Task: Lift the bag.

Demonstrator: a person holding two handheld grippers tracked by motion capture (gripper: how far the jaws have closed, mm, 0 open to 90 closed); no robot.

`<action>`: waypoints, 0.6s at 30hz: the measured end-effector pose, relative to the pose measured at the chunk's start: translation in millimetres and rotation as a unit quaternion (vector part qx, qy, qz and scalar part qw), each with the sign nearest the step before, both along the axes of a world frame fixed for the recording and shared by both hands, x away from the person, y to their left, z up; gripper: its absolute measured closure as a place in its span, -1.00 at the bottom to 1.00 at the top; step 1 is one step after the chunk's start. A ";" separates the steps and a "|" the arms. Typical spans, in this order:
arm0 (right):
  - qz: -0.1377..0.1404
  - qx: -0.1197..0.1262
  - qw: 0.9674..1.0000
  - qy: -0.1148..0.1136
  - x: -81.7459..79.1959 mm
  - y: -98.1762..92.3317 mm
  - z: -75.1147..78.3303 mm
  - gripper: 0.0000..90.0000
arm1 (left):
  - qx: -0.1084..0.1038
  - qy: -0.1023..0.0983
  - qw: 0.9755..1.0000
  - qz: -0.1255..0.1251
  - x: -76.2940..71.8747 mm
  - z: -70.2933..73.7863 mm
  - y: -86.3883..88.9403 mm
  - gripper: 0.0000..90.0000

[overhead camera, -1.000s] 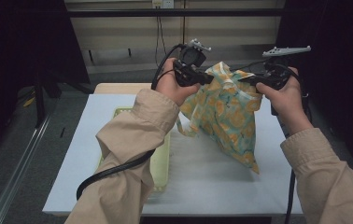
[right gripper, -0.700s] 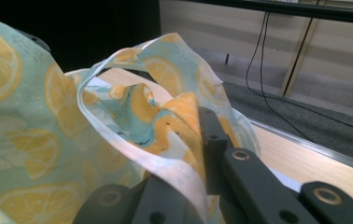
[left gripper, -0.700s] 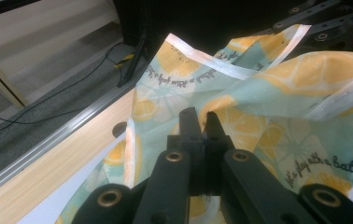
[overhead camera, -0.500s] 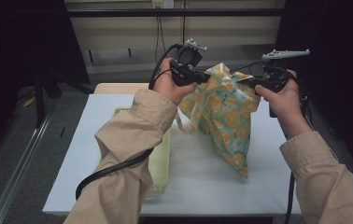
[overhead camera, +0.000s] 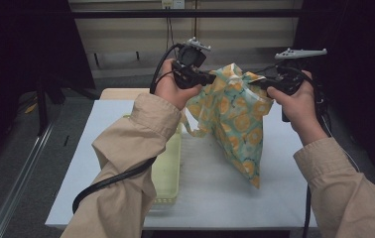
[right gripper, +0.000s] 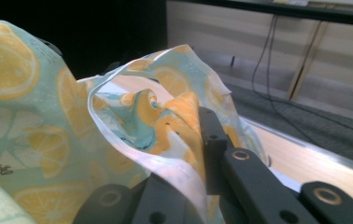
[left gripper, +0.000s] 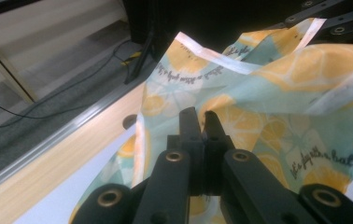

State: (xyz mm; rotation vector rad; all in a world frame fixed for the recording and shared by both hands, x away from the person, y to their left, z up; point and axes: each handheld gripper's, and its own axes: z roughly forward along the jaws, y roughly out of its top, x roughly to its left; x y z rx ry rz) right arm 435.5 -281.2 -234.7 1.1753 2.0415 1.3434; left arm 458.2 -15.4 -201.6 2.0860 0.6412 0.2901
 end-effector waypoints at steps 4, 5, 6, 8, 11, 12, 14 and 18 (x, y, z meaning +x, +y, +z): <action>0.012 -0.010 1.000 0.015 -0.5 6.5 -9.6 1.00 | 0.011 0.006 1.000 -0.004 -3.4 -5.3 2.0 1.00; 0.014 -0.008 1.000 0.017 -0.3 7.4 -11.2 1.00 | 0.008 0.006 1.000 -0.003 -4.2 -5.2 3.0 1.00; 0.014 -0.009 1.000 0.017 -0.2 8.1 -11.8 1.00 | 0.008 0.005 1.000 -0.004 -4.7 -4.7 4.3 1.00; 0.014 -0.007 1.000 0.019 0.1 8.9 -12.9 1.00 | 0.002 0.012 1.000 -0.004 -6.5 -5.4 6.9 1.00; 0.019 -0.007 0.999 0.026 0.4 11.8 -16.5 1.00 | 0.006 0.016 1.000 -0.007 -9.0 -10.0 10.1 1.00; 0.020 -0.007 0.999 0.027 0.0 13.0 -18.0 1.00 | 0.004 0.020 1.000 -0.011 -9.5 -12.2 11.3 1.00; 0.024 -0.002 0.999 0.032 -0.5 15.7 -21.0 1.00 | 0.007 0.026 1.000 -0.013 -11.1 -16.6 13.2 1.00; 0.035 -0.002 0.998 0.042 -0.9 23.6 -29.2 1.00 | 0.010 0.034 0.999 -0.019 -14.5 -23.4 18.9 1.00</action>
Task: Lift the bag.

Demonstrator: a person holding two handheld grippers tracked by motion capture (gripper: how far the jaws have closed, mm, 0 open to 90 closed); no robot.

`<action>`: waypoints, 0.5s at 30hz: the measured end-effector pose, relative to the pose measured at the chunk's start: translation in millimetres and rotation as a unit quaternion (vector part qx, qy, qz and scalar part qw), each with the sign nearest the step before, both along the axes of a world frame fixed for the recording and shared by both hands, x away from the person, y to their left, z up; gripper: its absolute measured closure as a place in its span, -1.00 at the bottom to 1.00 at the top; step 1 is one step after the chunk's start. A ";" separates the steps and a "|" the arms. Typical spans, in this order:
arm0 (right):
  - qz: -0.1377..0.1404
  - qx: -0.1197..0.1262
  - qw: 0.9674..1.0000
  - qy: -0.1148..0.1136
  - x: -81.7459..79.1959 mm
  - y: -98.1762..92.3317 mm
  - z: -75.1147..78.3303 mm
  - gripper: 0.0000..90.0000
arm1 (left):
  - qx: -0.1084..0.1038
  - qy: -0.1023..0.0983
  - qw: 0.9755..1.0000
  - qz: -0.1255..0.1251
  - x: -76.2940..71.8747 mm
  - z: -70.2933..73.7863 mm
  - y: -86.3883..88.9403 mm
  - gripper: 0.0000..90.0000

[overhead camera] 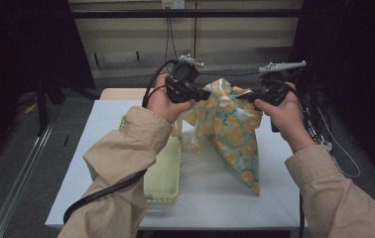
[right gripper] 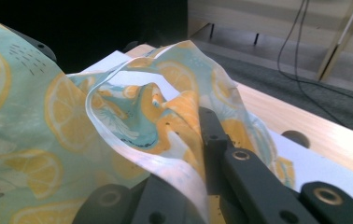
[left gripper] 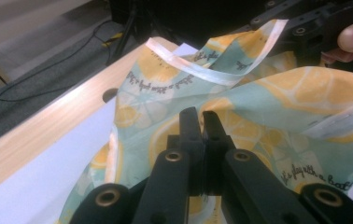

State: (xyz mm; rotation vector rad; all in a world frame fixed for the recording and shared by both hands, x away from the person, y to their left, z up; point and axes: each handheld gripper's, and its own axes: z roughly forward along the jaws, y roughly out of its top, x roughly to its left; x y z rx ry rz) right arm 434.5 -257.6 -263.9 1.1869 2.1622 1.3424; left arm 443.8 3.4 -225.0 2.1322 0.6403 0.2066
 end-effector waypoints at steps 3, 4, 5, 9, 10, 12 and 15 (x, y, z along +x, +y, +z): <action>0.012 0.003 1.000 0.005 -0.7 7.5 -3.9 1.00 | -0.006 0.005 1.000 0.000 -2.7 -3.7 6.2 0.99; 0.016 0.004 1.000 0.009 -0.9 10.3 -5.3 1.00 | -0.005 0.006 1.000 0.001 -3.4 -4.7 8.3 0.98; 0.021 0.005 1.000 0.011 -1.1 13.0 -6.6 1.00 | -0.003 0.006 1.000 0.000 -3.6 -5.6 10.6 0.97; 0.034 0.010 0.999 0.017 -2.2 22.5 -11.0 1.00 | -0.007 0.013 1.000 0.001 -4.9 -10.0 18.6 0.95; 0.036 0.011 0.999 0.017 -2.8 24.7 -12.2 1.00 | -0.007 0.013 1.000 0.001 -5.2 -11.2 20.6 0.95; 0.042 0.016 0.999 0.018 -3.6 28.2 -15.3 1.00 | -0.011 0.020 1.000 0.002 -5.8 -13.8 24.6 0.94; 0.046 0.019 0.999 0.022 -4.1 32.3 -20.1 1.00 | -0.011 0.025 1.000 0.002 -6.3 -18.7 29.7 0.91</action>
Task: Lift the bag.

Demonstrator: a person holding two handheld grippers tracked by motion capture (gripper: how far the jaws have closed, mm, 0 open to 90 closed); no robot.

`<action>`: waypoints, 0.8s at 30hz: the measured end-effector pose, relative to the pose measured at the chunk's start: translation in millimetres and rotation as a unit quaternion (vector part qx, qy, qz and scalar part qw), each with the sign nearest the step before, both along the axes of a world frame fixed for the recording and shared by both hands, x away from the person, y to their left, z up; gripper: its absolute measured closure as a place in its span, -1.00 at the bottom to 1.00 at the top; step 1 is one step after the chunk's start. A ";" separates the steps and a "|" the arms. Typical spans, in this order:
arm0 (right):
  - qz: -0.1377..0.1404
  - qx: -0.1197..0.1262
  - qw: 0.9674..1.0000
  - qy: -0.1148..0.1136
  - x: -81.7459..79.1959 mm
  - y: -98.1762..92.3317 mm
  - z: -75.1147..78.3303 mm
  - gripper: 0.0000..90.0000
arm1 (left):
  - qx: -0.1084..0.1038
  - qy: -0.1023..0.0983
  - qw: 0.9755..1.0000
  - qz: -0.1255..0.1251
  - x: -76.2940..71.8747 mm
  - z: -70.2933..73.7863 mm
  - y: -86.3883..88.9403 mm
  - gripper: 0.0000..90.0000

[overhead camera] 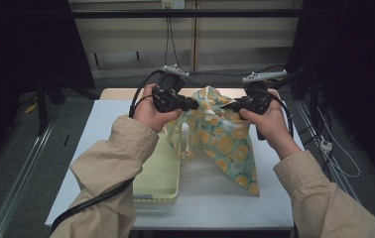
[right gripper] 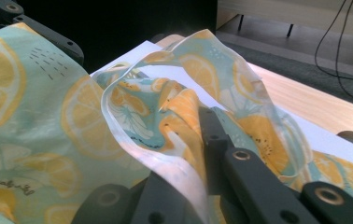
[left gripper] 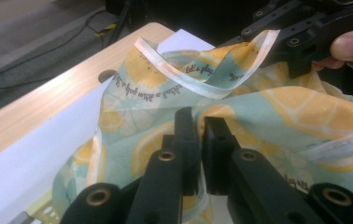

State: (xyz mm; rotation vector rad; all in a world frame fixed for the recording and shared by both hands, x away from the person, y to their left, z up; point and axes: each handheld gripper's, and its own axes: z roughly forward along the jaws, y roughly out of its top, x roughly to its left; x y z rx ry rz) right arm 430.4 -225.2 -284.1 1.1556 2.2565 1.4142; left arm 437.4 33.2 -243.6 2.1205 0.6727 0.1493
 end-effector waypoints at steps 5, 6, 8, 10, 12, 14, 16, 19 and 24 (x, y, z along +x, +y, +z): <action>0.011 0.009 1.000 0.005 -1.8 6.6 -9.7 0.99 | -0.001 0.011 1.000 -0.003 -1.3 -7.1 8.2 0.85; 0.013 0.010 1.000 0.006 -2.1 8.0 -11.6 0.99 | 0.000 0.012 1.000 -0.002 -1.6 -8.5 9.3 0.85; 0.017 0.011 1.000 0.010 -2.0 10.2 -15.4 0.99 | 0.002 0.015 1.000 -0.003 -1.4 -10.4 11.7 0.83; 0.020 0.012 1.000 0.011 -1.5 12.2 -18.7 0.99 | 0.000 0.019 1.000 -0.002 -1.3 -12.6 13.7 0.79; 0.023 0.018 0.999 0.015 -1.2 14.6 -21.9 0.99 | 0.002 0.026 1.000 -0.005 -0.8 -15.1 16.3 0.73; 0.027 0.019 0.999 0.017 -1.2 17.7 -24.9 0.99 | 0.002 0.028 1.000 -0.004 -1.0 -17.9 18.8 0.63; 0.032 0.018 0.999 0.019 -1.4 20.8 -27.5 0.99 | 0.002 0.027 1.000 -0.001 -1.2 -19.6 21.6 0.48; 0.037 0.012 0.999 0.020 -2.0 26.0 -32.0 0.98 | 0.006 0.023 1.000 0.007 -1.9 -20.8 24.7 0.10; 0.049 0.014 0.998 0.023 -2.7 34.2 -36.8 0.98 | 0.016 0.023 1.000 0.014 -2.4 -21.8 28.1 -0.24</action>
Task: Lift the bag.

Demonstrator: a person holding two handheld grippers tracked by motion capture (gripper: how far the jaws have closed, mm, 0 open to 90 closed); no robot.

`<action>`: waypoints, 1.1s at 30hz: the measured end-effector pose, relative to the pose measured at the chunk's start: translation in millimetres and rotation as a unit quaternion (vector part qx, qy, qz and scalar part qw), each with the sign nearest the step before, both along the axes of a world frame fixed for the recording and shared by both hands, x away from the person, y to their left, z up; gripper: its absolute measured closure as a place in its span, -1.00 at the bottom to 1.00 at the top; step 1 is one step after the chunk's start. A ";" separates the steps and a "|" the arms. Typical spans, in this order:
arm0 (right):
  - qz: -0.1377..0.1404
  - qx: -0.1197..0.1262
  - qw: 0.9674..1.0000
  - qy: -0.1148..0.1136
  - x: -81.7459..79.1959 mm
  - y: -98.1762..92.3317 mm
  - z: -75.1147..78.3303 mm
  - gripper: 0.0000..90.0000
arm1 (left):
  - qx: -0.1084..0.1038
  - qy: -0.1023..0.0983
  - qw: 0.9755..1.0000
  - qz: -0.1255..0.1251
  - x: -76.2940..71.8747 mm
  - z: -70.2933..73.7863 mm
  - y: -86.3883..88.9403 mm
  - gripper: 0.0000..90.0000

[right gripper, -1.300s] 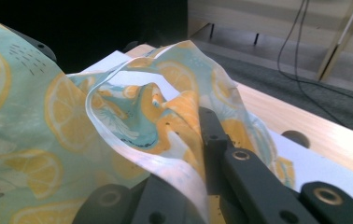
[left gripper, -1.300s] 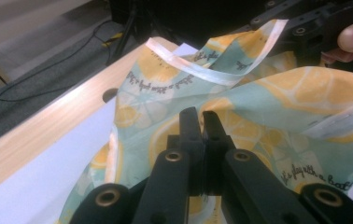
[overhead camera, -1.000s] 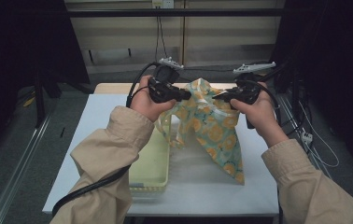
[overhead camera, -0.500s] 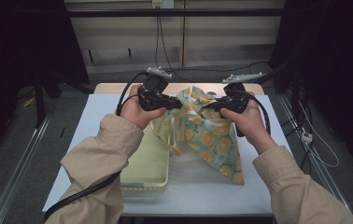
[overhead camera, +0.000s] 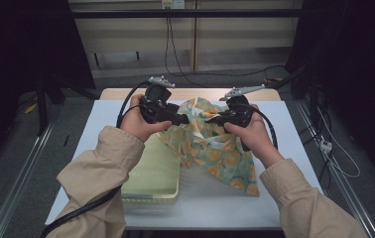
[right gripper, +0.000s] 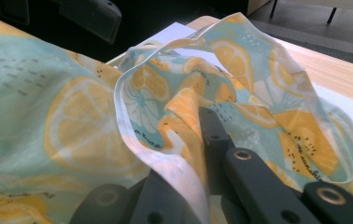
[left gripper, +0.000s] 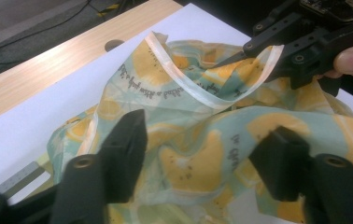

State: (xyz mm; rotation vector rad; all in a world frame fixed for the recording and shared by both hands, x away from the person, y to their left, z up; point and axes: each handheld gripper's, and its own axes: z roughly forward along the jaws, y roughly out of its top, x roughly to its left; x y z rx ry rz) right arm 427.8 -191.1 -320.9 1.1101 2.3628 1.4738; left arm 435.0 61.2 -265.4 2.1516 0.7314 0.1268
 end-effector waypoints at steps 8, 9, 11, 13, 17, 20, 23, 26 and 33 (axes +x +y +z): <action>0.008 0.004 1.000 0.003 -1.5 8.9 -1.9 0.77 | -0.001 -0.013 1.000 0.009 -1.6 3.6 6.4 -0.61; 0.010 0.006 1.000 0.002 -1.9 9.2 -1.5 0.75 | -0.001 -0.016 1.000 0.009 -1.5 3.8 7.2 -0.64; 0.009 0.005 1.000 0.003 -2.8 9.9 -0.5 0.67 | -0.001 -0.022 1.000 0.013 -1.4 4.5 8.8 -0.69; 0.012 0.003 1.000 0.004 -3.7 10.4 0.0 0.56 | -0.003 -0.022 1.000 0.018 -1.1 5.6 11.4 -0.73; 0.006 0.000 1.000 0.009 -4.5 10.5 1.8 0.31 | 0.007 -0.019 1.000 0.020 -0.8 5.4 15.5 -0.77; 0.009 -0.006 1.000 0.015 -5.2 12.6 4.0 0.15 | 0.009 -0.017 1.000 0.017 -1.1 4.7 19.2 -0.77; 0.008 -0.007 1.000 0.011 -6.1 15.2 6.7 0.09 | 0.013 -0.011 1.000 0.018 -1.5 2.5 23.5 -0.79; 0.005 -0.012 1.000 0.008 -5.5 18.0 8.8 0.03 | 0.013 -0.010 1.000 0.012 -2.5 -0.3 28.4 -0.81; 0.004 -0.014 1.000 0.007 -5.6 25.1 14.9 -0.07 | 0.010 -0.001 1.000 0.014 -4.8 -3.9 44.6 -0.85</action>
